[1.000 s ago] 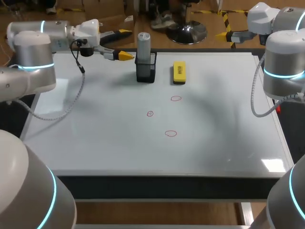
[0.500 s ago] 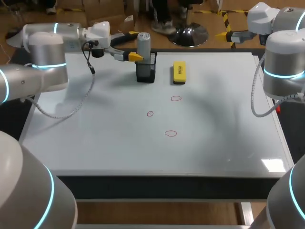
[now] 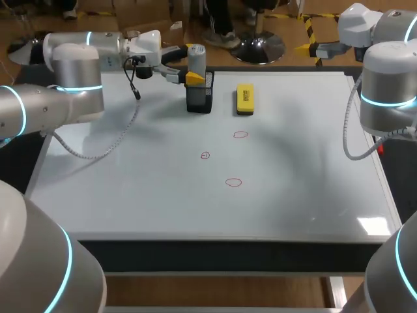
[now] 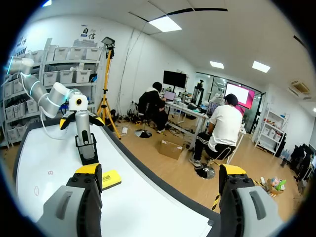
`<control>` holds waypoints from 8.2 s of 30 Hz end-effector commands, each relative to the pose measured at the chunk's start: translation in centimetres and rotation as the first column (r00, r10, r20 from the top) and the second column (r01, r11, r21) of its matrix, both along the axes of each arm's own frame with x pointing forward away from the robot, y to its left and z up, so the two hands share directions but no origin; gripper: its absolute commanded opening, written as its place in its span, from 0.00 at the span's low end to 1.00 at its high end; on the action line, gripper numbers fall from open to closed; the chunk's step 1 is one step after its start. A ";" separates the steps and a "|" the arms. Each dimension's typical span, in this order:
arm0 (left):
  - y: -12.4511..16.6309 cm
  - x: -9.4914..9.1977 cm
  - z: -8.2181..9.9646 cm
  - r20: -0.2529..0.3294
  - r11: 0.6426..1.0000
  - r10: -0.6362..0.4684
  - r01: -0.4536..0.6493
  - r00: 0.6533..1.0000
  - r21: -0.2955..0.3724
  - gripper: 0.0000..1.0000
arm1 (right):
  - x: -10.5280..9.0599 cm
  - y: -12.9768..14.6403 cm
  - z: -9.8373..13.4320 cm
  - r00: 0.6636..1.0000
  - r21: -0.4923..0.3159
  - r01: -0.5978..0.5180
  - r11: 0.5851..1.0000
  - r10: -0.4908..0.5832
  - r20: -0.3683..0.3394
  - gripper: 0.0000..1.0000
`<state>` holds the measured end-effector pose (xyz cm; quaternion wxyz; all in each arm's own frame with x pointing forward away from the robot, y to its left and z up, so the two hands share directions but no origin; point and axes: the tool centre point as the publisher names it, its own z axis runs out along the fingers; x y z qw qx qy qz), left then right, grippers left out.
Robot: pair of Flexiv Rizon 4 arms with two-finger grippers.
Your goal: Pick up the inspection probe, press it on each red-marked spot on the whiteboard one by one, put down the probe, pick up the eraser, and wipe off all the red marks.
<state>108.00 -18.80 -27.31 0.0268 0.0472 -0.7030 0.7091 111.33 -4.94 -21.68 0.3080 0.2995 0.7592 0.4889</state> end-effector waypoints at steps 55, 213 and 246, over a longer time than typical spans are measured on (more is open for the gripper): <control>0.1 -1.4 8.6 0.074 1.000 -0.019 0.018 0.997 0.011 0.00 | 0.1 0.0 0.0 1.000 0.000 -0.001 1.000 0.001 -0.001 1.00; 19.2 -1.9 8.3 0.108 0.998 0.070 -0.070 0.992 -0.007 0.00 | 1.4 8.0 -8.2 0.474 -0.522 -0.849 -0.084 0.314 -0.823 1.00; 19.2 -1.9 8.3 0.108 0.998 0.070 -0.070 0.992 -0.007 0.00 | -3.3 13.2 -14.4 -0.124 -0.495 -0.575 -0.651 0.668 -0.734 1.00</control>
